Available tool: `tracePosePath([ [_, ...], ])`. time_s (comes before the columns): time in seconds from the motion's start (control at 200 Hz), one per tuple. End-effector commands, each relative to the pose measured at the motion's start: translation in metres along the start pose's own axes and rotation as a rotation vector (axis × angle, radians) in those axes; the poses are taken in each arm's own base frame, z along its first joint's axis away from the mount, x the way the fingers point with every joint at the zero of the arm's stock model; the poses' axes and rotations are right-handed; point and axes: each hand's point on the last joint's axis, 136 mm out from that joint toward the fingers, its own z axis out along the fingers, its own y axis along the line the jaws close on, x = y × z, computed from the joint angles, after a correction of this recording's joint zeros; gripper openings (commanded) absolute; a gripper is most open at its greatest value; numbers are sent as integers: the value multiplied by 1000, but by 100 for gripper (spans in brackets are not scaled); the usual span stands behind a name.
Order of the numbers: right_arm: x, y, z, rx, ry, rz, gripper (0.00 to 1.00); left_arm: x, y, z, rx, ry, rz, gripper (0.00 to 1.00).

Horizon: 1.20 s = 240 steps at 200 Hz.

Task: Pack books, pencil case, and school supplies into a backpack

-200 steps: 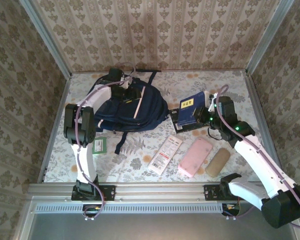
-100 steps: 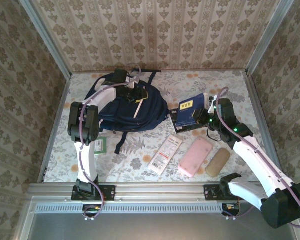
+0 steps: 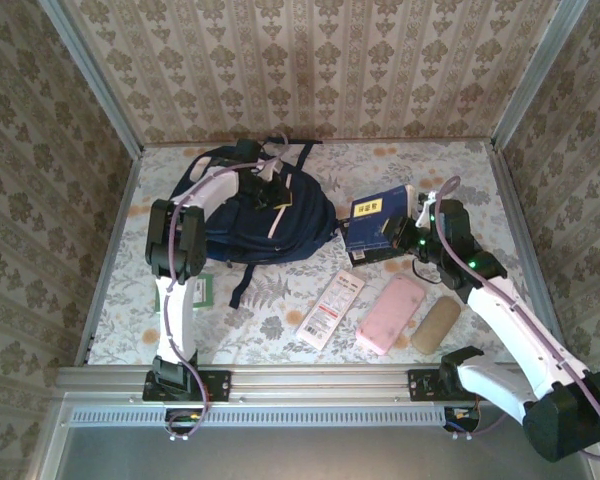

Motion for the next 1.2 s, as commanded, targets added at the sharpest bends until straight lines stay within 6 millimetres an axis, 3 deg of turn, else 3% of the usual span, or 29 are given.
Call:
tracePosePath([
  [0.0, -10, 13, -6, -61, -49, 0, 10, -1, -21, -20, 17, 7, 26, 0],
  [0.085, -13, 11, -10, -42, -53, -2, 4, -7, -45, -52, 41, -32, 68, 0],
  [0.225, -17, 11, -14, -66, -105, 78, 0, -13, -68, -117, 108, -103, 94, 0],
  [0.39, -14, 17, 4, -159, -101, 165, 0, -21, -87, -179, 160, -220, 115, 0],
  [0.445, -16, 30, 11, -235, -92, 170, 0, -23, -90, -192, 172, -249, 116, 0],
  [0.66, -28, 49, 44, -321, -104, 237, 0, -36, -94, -217, 293, -293, 74, 0],
  [0.83, -27, 84, 82, -452, -49, 278, 0, -40, -102, -222, 351, -298, 72, 0],
  [0.91, -19, 92, 109, -474, -8, 311, 0, -43, -107, -226, 372, -306, 75, 0],
  [1.065, -13, 130, 145, -521, 23, 310, 0, -43, -111, -230, 378, -310, 74, 0],
  [1.195, 15, 160, 187, -485, 100, 296, 0, -42, -110, -230, 380, -314, 66, 0],
])
